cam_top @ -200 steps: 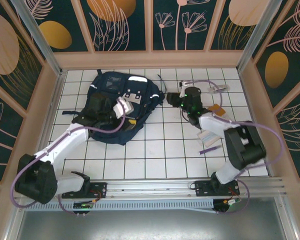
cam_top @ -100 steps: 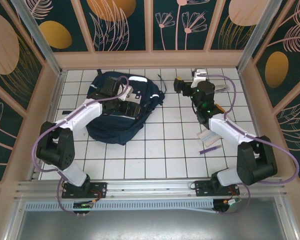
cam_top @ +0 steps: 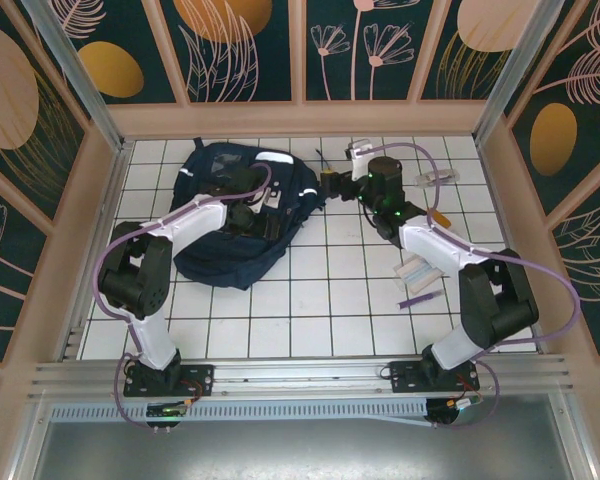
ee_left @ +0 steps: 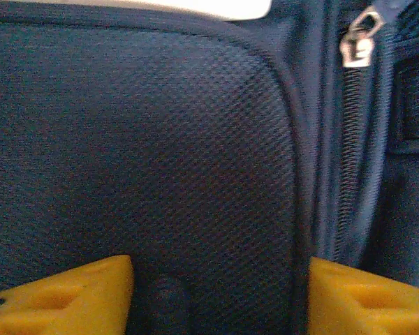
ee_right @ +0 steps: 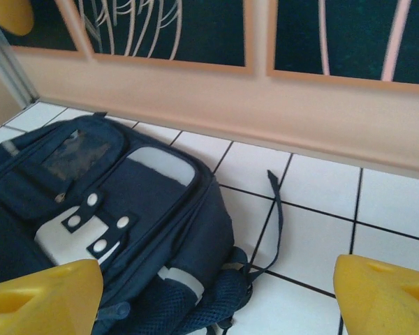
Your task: Pack the student bag
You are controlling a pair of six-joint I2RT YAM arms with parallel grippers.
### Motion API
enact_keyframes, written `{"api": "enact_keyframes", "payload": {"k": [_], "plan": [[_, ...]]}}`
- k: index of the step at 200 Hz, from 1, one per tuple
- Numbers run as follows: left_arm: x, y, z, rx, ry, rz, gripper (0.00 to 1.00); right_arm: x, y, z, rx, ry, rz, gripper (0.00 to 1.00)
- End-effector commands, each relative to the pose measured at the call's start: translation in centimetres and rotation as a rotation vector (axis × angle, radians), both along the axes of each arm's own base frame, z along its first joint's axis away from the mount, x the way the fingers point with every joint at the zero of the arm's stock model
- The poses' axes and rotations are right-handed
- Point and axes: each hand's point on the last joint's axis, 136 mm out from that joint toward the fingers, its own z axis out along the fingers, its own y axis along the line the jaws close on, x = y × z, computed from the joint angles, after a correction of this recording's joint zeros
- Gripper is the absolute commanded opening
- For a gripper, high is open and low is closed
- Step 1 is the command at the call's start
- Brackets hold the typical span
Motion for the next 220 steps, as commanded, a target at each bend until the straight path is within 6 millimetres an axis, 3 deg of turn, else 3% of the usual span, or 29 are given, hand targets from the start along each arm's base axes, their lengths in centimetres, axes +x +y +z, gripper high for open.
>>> {"api": "enact_keyframes", "payload": {"k": [1,27,48,64,81,98,120,146,189,220], "plan": [[1.1,0.9,-0.8,0.041,0.0,0.05,0.45,-0.3,1.6,0.1,-0.057,-0.022,0.065,0.85],[0.3,0.7,-2.4,0.055,0.069,0.021,0.23,0.0,1.7,-1.2,-0.086,0.007,0.067,0.85],[0.0,0.3,-1.9,0.03,0.07,-0.002,0.0,0.3,3.0,-3.0,-0.126,0.081,0.15,0.84],[0.3,0.1,-0.4,0.015,0.037,-0.016,0.0,-0.5,5.0,-4.8,-0.165,0.118,0.307,0.82],[0.4,-0.3,1.1,-0.007,0.009,-0.038,0.0,0.0,6.4,-5.4,-0.163,0.186,0.364,0.66],[0.3,-1.2,2.6,-0.057,-0.002,-0.073,0.0,1.5,7.7,-4.8,-0.062,0.306,0.352,0.66],[0.5,-2.0,5.0,-0.121,-0.053,-0.085,0.0,2.7,9.1,-5.9,0.053,0.51,0.295,0.66],[0.9,-2.6,7.5,-0.176,-0.11,-0.086,0.0,2.4,10.3,-7.6,0.137,0.717,0.285,0.64],[0.9,-2.9,8.4,-0.198,-0.13,-0.093,0.0,1.8,11.0,-11.0,0.053,0.841,0.303,0.63],[1.1,-3.1,8.9,-0.207,-0.137,-0.094,0.0,1.7,11.3,-13.0,0.0,0.84,0.369,0.64]]}}
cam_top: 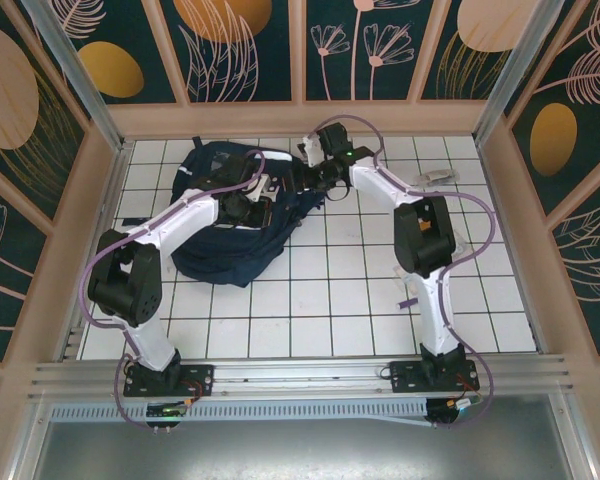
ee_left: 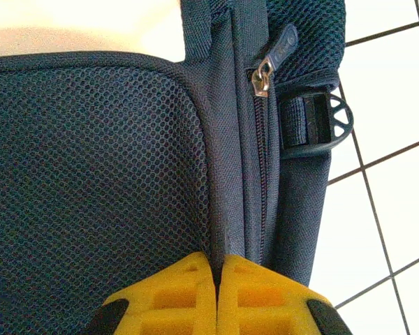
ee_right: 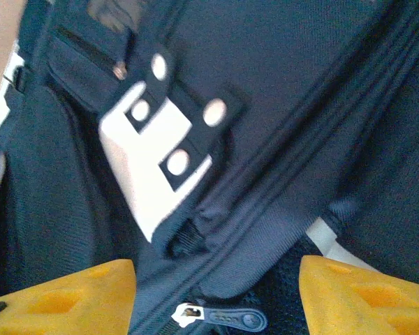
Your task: Pack the student bag
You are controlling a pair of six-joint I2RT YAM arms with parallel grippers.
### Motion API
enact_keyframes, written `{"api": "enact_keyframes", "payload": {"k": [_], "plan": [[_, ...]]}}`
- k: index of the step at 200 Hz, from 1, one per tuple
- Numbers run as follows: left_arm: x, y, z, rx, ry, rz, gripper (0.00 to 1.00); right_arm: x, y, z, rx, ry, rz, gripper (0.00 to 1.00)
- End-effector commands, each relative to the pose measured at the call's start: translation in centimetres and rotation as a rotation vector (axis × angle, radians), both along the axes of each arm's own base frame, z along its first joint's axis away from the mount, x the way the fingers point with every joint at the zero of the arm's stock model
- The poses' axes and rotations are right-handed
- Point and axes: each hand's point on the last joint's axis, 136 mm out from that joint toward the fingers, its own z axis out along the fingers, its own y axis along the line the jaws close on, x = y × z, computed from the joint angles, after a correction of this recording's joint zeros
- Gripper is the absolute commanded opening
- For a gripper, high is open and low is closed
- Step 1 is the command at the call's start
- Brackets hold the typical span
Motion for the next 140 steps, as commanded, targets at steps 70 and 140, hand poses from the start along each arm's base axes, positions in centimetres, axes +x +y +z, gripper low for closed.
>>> {"api": "enact_keyframes", "payload": {"k": [70,140], "plan": [[0.3,-1.9,4.0,-0.099,-0.055,-0.059,0.0,-4.3,1.7,-1.4,0.118,-0.011,0.383,0.55],[0.8,-2.0,4.3,-0.088,-0.06,-0.074,0.0,-6.5,0.2,-2.8,0.076,-0.062,0.502,0.55]]}}
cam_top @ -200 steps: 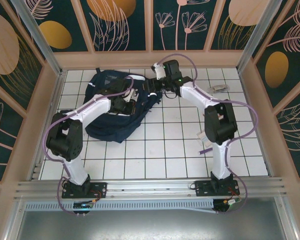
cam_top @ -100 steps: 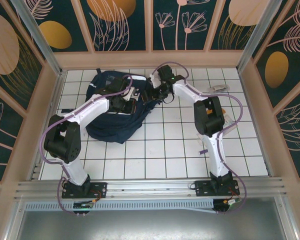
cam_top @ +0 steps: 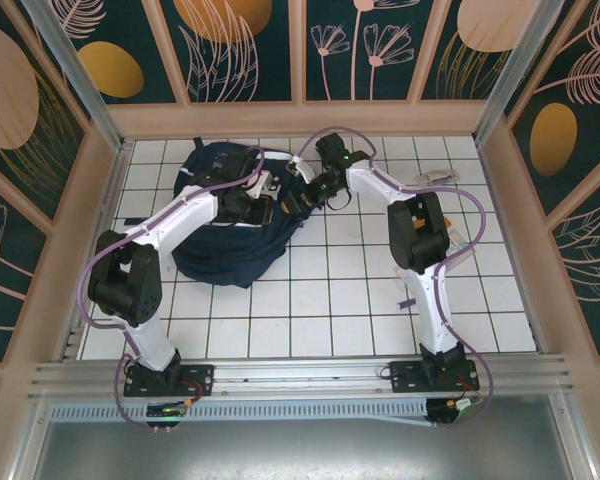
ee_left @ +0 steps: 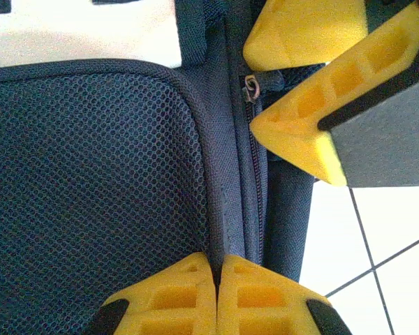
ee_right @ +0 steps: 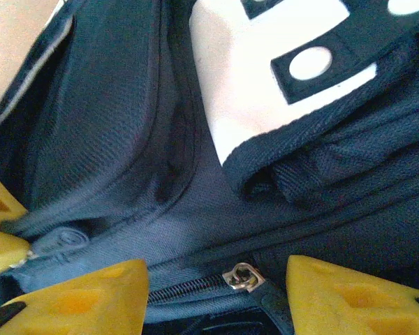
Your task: Pack the student bag
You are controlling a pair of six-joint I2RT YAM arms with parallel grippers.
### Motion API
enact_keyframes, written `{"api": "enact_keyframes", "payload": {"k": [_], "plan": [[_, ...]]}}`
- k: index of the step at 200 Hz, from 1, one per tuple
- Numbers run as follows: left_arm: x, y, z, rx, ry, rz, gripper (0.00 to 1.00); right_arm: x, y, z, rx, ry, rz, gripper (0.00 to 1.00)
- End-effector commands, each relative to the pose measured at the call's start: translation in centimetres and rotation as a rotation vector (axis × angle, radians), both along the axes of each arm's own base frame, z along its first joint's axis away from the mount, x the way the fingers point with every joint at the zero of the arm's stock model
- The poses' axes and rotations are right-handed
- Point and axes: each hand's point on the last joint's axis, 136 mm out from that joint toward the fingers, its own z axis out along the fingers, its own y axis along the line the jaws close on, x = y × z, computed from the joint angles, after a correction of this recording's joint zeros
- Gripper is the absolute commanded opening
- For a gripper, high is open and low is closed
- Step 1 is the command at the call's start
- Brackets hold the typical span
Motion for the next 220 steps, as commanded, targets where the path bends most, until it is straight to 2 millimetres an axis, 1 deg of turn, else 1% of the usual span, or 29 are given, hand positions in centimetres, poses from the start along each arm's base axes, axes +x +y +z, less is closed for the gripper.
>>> {"api": "enact_keyframes", "payload": {"k": [1,8,19,40,48,71,83,93,106,119,132,152,169,174,188,204,210,220], "plan": [[0.7,-1.6,3.1,-0.075,-0.061,-0.056,0.0,-1.5,-1.1,-1.0,-0.013,-0.034,0.079,0.55],[0.7,-1.6,3.0,-0.072,-0.056,-0.058,0.0,-1.7,-1.4,-1.0,-0.019,-0.072,0.095,0.55],[0.6,-1.6,2.8,-0.069,-0.05,-0.059,0.0,-2.1,-1.6,-0.5,0.0,-0.137,0.139,0.54],[0.4,-1.5,2.6,-0.066,-0.043,-0.06,0.0,-3.1,-1.7,0.8,0.062,-0.239,0.229,0.46],[0.4,-1.6,2.6,-0.067,-0.041,-0.062,0.0,-3.1,-1.7,1.0,0.068,-0.269,0.246,0.45],[0.3,-1.7,2.6,-0.072,-0.036,-0.066,0.0,-3.0,-1.8,0.9,0.064,-0.339,0.298,0.38],[0.3,-1.7,2.5,-0.072,-0.033,-0.067,0.0,-3.0,-1.9,0.5,0.058,-0.345,0.325,0.34],[0.2,-1.6,2.5,-0.07,-0.03,-0.067,0.0,-3.5,-1.9,0.4,0.067,-0.34,0.369,0.32],[0.1,-1.6,2.3,-0.068,-0.028,-0.07,0.0,-4.3,-2.0,0.1,0.093,-0.314,0.424,0.31],[-0.1,-1.5,2.1,-0.064,-0.025,-0.074,0.0,-4.7,-2.2,0.1,0.116,-0.302,0.455,0.31],[-0.2,-1.4,1.9,-0.057,-0.02,-0.075,0.0,-4.5,-2.3,-0.1,0.125,-0.294,0.458,0.3],[-0.3,-1.4,2.0,-0.062,-0.016,-0.077,0.0,-4.0,-2.1,-0.1,0.137,-0.294,0.457,0.3],[-0.3,-1.4,2.0,-0.062,-0.017,-0.078,0.0,-3.4,-1.9,-0.2,0.136,-0.289,0.453,0.3],[-0.3,-1.5,2.1,-0.062,-0.019,-0.078,0.0,-3.2,-1.9,-0.3,0.131,-0.288,0.448,0.32],[-0.2,-1.5,2.1,-0.064,-0.017,-0.077,0.0,-1.6,-1.9,-0.8,0.083,-0.29,0.388,0.45],[-0.2,-1.6,2.0,-0.07,-0.013,-0.075,0.0,0.4,-2.0,-1.5,0.005,-0.267,0.259,0.52],[-0.2,-1.6,2.1,-0.073,-0.013,-0.074,0.0,0.6,-2.1,-1.6,-0.008,-0.244,0.226,0.55],[-0.2,-1.7,2.1,-0.079,-0.009,-0.073,0.0,0.2,-1.9,-1.6,-0.02,-0.194,0.185,0.59]]}}
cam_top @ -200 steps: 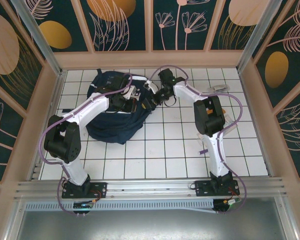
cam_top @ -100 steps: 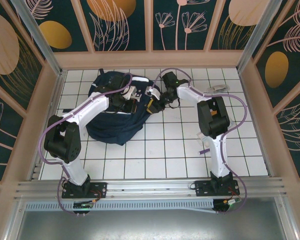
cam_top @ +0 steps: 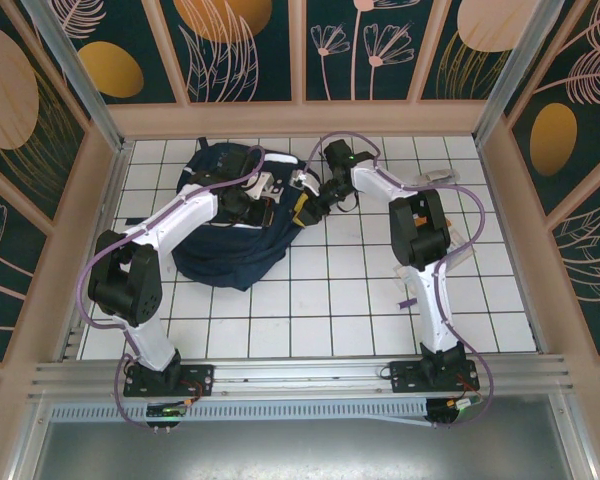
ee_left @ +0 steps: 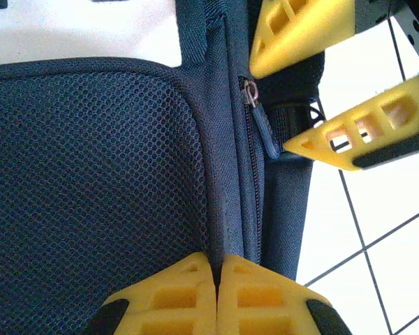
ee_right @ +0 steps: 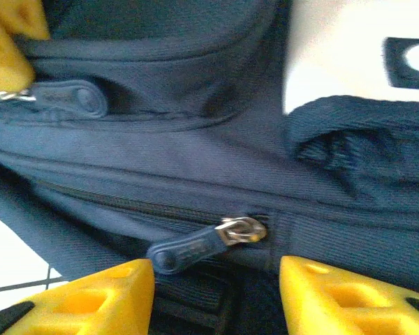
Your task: Pack the student bag
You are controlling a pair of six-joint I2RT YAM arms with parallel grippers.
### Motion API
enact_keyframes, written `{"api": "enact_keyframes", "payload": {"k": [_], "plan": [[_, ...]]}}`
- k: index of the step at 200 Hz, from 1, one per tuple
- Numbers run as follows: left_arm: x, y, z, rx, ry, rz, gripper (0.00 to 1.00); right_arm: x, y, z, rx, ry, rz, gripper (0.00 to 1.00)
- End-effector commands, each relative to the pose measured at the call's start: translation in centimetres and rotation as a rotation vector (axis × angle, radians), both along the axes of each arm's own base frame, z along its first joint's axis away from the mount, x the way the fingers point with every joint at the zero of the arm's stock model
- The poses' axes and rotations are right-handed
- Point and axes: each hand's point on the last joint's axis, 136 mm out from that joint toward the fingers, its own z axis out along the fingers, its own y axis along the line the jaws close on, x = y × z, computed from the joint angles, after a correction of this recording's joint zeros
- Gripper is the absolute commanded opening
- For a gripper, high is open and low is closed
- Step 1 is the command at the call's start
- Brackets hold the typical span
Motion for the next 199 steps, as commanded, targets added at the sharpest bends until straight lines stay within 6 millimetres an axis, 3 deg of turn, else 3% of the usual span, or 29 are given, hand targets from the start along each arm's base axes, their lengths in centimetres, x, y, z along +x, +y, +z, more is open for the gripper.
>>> {"api": "enact_keyframes", "payload": {"k": [1,23,37,61,70,132,155,179,190,199], "plan": [[0.6,-1.5,1.9,-0.075,-0.036,-0.033,0.0,1.6,0.0,-0.3,-0.057,0.07,-0.163,0.59],[0.6,-1.6,1.8,-0.085,-0.033,-0.027,0.0,0.3,0.6,-0.8,-0.12,0.146,-0.278,0.64],[0.6,-1.8,1.8,-0.091,-0.03,-0.028,0.0,1.2,0.4,-1.6,-0.201,0.12,-0.476,0.62],[0.5,-1.9,1.8,-0.102,-0.027,-0.029,0.0,1.3,-0.3,-0.6,-0.226,0.182,-0.683,0.61],[0.5,-1.9,1.8,-0.102,-0.024,-0.031,0.0,0.7,0.3,-0.1,-0.236,0.177,-0.721,0.59],[0.8,-2.0,1.7,-0.087,-0.022,-0.041,0.0,-0.2,1.3,-1.1,-0.348,0.117,-0.825,0.53],[0.7,-1.9,1.5,-0.088,-0.018,-0.041,0.0,0.6,0.2,-0.9,-0.427,0.046,-0.917,0.61],[0.6,-1.9,1.3,-0.085,-0.012,-0.043,0.0,1.2,-0.3,-0.3,-0.449,0.008,-0.943,0.63],[0.6,-1.9,1.3,-0.086,-0.013,-0.043,0.0,1.4,-0.6,0.1,-0.447,-0.016,-0.948,0.59],[0.5,-1.9,1.2,-0.085,-0.011,-0.043,0.0,1.6,-0.8,0.3,-0.445,-0.031,-0.959,0.48]]}}
